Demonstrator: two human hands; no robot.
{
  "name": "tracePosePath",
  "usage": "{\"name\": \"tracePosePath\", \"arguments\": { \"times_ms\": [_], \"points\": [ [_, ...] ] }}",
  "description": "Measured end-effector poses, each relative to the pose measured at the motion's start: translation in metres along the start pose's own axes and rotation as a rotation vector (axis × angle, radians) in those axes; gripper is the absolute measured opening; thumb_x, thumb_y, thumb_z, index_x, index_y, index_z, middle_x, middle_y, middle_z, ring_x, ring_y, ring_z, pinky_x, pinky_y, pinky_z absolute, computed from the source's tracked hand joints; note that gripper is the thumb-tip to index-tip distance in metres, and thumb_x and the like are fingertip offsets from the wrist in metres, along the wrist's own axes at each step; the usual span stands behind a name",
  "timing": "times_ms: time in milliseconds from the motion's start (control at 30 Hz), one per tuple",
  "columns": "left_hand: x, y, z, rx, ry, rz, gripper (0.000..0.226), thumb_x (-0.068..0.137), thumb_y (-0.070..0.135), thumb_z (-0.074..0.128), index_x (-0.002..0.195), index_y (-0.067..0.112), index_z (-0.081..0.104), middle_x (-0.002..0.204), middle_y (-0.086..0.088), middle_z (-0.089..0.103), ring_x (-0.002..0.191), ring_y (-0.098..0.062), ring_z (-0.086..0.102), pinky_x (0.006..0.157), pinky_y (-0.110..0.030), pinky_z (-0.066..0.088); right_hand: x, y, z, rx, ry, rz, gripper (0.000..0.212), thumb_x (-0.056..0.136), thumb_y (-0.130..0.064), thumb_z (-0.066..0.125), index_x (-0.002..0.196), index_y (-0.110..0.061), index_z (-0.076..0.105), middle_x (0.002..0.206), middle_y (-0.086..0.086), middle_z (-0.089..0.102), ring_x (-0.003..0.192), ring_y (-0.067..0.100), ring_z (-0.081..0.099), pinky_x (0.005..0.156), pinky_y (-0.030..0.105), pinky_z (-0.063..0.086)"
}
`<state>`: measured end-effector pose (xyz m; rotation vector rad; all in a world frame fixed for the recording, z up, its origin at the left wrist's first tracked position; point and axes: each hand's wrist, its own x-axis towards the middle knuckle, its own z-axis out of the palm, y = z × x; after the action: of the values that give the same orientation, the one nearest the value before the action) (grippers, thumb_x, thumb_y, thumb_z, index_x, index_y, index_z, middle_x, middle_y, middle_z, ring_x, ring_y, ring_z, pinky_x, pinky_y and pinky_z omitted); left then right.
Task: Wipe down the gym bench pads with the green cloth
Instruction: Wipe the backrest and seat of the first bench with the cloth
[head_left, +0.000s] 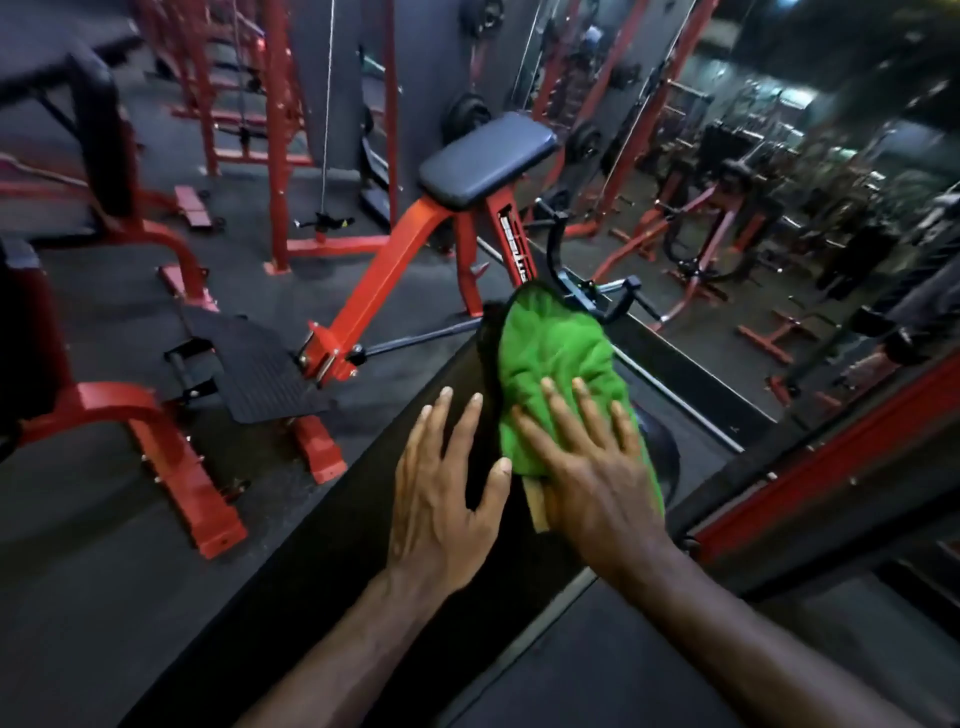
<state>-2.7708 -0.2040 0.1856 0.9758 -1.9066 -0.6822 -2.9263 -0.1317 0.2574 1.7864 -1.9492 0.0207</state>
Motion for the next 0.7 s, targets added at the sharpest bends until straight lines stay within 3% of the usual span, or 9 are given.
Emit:
{"name": "tracePosePath", "arguments": {
  "times_ms": [67, 233, 367, 533, 633, 700],
  "points": [
    [0.018, 0.010, -0.001, 0.024, 0.004, 0.026, 0.069, 0.096, 0.056, 0.042, 0.160, 0.028, 0.036, 0.171, 0.001, 0.021, 0.157, -0.019, 0.019, 0.126, -0.029, 0.012, 0.005, 0.009, 0.002, 0.020, 0.002, -0.031, 0.050, 0.095, -0.040, 0.051, 0.144, -0.034, 0.058, 0.165, 0.005, 0.040, 0.152, 0.034, 0.035, 0.119, 0.056, 0.030],
    [0.055, 0.034, 0.005, 0.048, -0.012, 0.058, 0.069, 0.097, 0.054, 0.043, 0.159, 0.026, 0.036, 0.169, -0.002, 0.025, 0.156, -0.021, 0.024, 0.127, -0.039, 0.022, 0.036, 0.019, -0.008, 0.164, -0.017, 0.161, 0.056, 0.095, -0.043, 0.059, 0.149, -0.033, 0.050, 0.162, 0.007, 0.042, 0.146, 0.038, 0.043, 0.111, 0.055, 0.042],
    [0.073, 0.039, 0.014, 0.048, -0.009, 0.027, 0.068, 0.098, 0.051, 0.041, 0.160, 0.024, 0.033, 0.169, -0.003, 0.027, 0.155, -0.020, 0.025, 0.126, -0.044, 0.024, 0.062, 0.030, -0.010, 0.283, -0.070, 0.093, 0.058, 0.093, -0.040, 0.064, 0.149, -0.034, 0.050, 0.161, 0.005, 0.044, 0.143, 0.035, 0.046, 0.107, 0.053, 0.047],
    [0.071, 0.033, 0.029, -0.110, 0.079, -0.049, 0.067, 0.100, 0.052, 0.036, 0.159, 0.020, 0.037, 0.165, -0.003, 0.035, 0.153, -0.012, 0.029, 0.126, -0.041, 0.026, 0.051, 0.030, -0.013, 0.180, -0.133, -0.018, 0.058, 0.100, -0.041, 0.054, 0.156, -0.037, 0.040, 0.168, 0.008, 0.031, 0.153, 0.039, 0.030, 0.115, 0.058, 0.038],
    [0.059, 0.013, 0.034, -0.194, 0.218, -0.098, 0.060, 0.103, 0.046, 0.040, 0.155, 0.016, 0.044, 0.159, -0.003, 0.045, 0.149, -0.014, 0.038, 0.121, -0.046, 0.033, 0.034, 0.013, -0.014, 0.124, -0.132, -0.135, 0.063, 0.097, -0.050, 0.030, 0.157, -0.035, 0.040, 0.167, 0.011, 0.033, 0.154, 0.042, 0.028, 0.119, 0.062, 0.029],
    [0.052, 0.001, 0.038, -0.192, 0.264, -0.130, 0.059, 0.104, 0.044, 0.041, 0.154, 0.013, 0.045, 0.158, -0.004, 0.047, 0.148, -0.015, 0.040, 0.120, -0.047, 0.035, 0.033, 0.007, -0.013, 0.100, -0.148, -0.188, 0.067, 0.095, -0.053, 0.025, 0.158, -0.035, 0.039, 0.167, 0.011, 0.032, 0.156, 0.039, 0.024, 0.123, 0.060, 0.022]
  ]
}}
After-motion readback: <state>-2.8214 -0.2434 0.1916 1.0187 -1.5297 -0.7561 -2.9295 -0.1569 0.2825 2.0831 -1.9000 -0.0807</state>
